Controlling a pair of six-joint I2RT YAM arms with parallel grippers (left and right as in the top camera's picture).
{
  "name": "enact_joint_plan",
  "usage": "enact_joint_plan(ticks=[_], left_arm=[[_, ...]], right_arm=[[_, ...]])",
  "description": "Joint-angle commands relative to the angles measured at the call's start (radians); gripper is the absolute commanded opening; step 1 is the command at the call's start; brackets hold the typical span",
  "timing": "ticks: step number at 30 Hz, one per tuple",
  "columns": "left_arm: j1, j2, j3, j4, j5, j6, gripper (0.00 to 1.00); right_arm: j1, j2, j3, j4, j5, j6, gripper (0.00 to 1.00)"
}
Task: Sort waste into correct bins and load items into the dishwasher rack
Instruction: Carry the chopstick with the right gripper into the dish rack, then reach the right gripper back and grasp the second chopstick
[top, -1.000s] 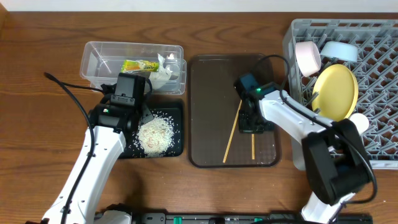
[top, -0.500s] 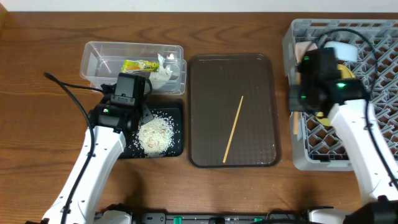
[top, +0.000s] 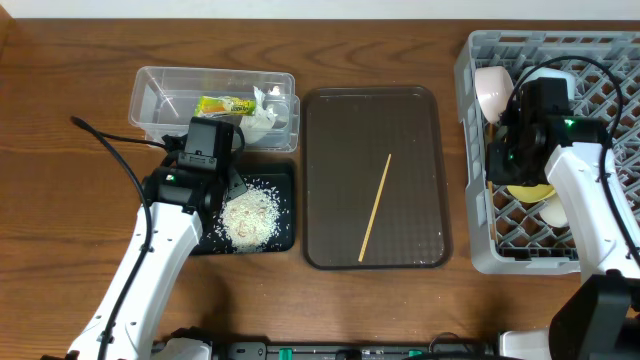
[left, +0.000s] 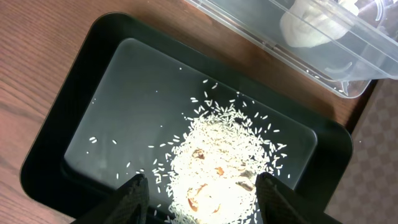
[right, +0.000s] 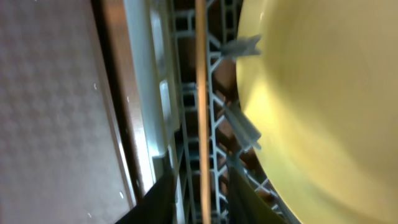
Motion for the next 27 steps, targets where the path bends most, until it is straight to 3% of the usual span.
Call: enact_joint_plan(ticks=[1,7,13,19,27], left_arm=[[0.005,-0.005,0.009,-0.004,-0.005,-0.002,0.58],[0.005,-0.005,0.009,-0.003,-0.005,-0.002,0.58],[0.005,-0.005,0.009,-0.003,-0.005,-0.002,0.58],[0.005,-0.005,0.009,-0.003,-0.005,-0.002,0.58],[0.005,-0.005,0.009,-0.004,-0.005,-0.002,0.58]], right_arm=[[-0.003,-0.029,0.035,0.023,-0.032,-0.004,0.36],[0.071,-0.085,0.067,0.109,-0.237,0.007,0.39],[0.246,-0.048,0.055,0.119,-0.239,0.057,0.4],[0.426,0.076,0.025,0.125,-0.179,0.196,0.4],[0.553,0.297,0.011,0.132,-0.161,0.404,0.4]])
